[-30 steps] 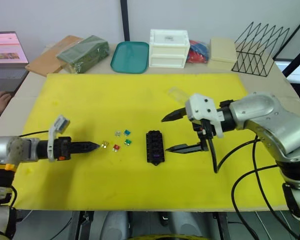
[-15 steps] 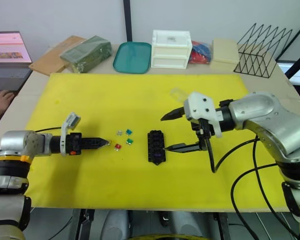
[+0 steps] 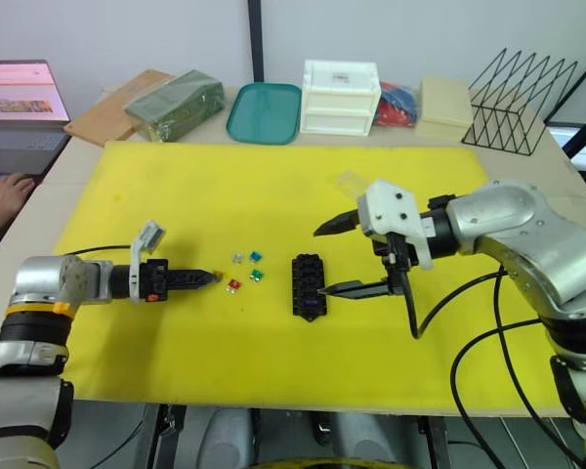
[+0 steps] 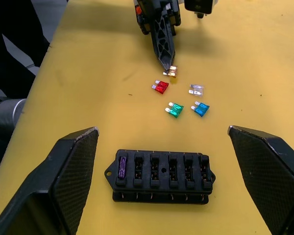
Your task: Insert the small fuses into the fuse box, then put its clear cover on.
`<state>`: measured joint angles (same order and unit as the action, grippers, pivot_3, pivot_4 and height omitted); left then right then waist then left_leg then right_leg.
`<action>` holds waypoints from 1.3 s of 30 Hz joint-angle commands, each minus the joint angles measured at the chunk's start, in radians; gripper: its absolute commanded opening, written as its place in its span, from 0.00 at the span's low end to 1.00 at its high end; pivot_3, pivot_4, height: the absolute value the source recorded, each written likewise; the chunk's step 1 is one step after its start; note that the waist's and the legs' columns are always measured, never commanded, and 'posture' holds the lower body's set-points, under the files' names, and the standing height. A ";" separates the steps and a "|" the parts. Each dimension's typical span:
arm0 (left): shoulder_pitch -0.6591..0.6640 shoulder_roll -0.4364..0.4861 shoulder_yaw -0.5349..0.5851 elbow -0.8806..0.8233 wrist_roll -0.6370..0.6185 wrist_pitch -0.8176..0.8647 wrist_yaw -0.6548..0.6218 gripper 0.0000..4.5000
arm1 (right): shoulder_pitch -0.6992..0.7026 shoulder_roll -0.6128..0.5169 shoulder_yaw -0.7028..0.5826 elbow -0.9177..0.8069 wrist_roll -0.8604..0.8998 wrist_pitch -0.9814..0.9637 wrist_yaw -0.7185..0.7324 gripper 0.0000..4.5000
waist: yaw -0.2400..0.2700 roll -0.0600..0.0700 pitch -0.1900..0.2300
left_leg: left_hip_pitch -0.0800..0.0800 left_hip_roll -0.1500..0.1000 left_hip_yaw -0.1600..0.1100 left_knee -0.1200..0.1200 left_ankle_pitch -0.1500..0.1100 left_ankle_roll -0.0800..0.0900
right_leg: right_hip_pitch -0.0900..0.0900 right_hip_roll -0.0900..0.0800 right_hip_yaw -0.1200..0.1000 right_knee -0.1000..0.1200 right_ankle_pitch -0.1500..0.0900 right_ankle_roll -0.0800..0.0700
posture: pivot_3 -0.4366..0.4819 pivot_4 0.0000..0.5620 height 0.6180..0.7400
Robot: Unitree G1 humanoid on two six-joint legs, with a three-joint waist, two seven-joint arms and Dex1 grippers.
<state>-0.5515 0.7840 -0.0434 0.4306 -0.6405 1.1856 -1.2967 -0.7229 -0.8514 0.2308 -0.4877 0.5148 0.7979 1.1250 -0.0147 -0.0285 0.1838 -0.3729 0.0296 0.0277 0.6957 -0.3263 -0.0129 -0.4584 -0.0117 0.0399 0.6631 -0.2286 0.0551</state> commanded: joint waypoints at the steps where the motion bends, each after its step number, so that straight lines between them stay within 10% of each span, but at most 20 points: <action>1: 0.009 -0.011 -0.003 0.025 0.029 -0.018 0.026 0.00 | -0.023 0.000 -0.013 -0.033 0.001 -0.009 -0.001 1.00 | 0.000 0.000 0.000 | 0.000 0.000 0.000 0.000 0.000 0.000 | 0.000 0.000 0.000 0.000 0.000 0.000 | 0.48 0.27 1.00; 16: 0.062 -0.018 0.184 -0.224 -0.059 -0.218 0.013 0.00 | -0.024 0.019 -0.030 -0.027 0.046 0.058 -0.023 1.00 | -0.001 0.000 0.000 | -0.001 0.001 -0.001 0.002 0.000 0.000 | -0.001 0.000 0.000 0.002 0.000 0.000 | 0.48 0.27 1.00; 32: 0.052 -0.055 0.130 -0.735 -0.185 -0.302 0.039 0.00 | -0.263 0.252 -0.238 0.121 0.447 0.670 -0.299 1.00 | -0.003 0.000 0.000 | -0.002 0.001 -0.001 0.002 0.000 0.000 | 0.000 0.000 0.001 0.000 0.000 0.000 | 0.48 0.27 1.00; 39: 0.020 -0.071 0.091 -0.736 -0.187 -0.336 0.045 0.00 | -0.271 0.297 -0.243 0.123 0.480 0.724 -0.372 0.48 | -0.007 0.000 0.000 | -0.002 0.001 -0.001 0.002 0.000 0.000 | -0.001 0.001 0.001 0.000 0.000 0.000 | 0.48 0.27 1.00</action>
<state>-0.5143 0.7117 0.0466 -0.2809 -0.8170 0.8675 -1.2554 -0.9654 -0.5632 0.0189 -0.3510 0.9714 1.5183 0.7651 -0.0213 -0.0289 0.1841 -0.3746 0.0306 0.0268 0.6975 -0.3263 -0.0129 -0.4591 -0.0107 0.0406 0.6633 -0.2285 0.0550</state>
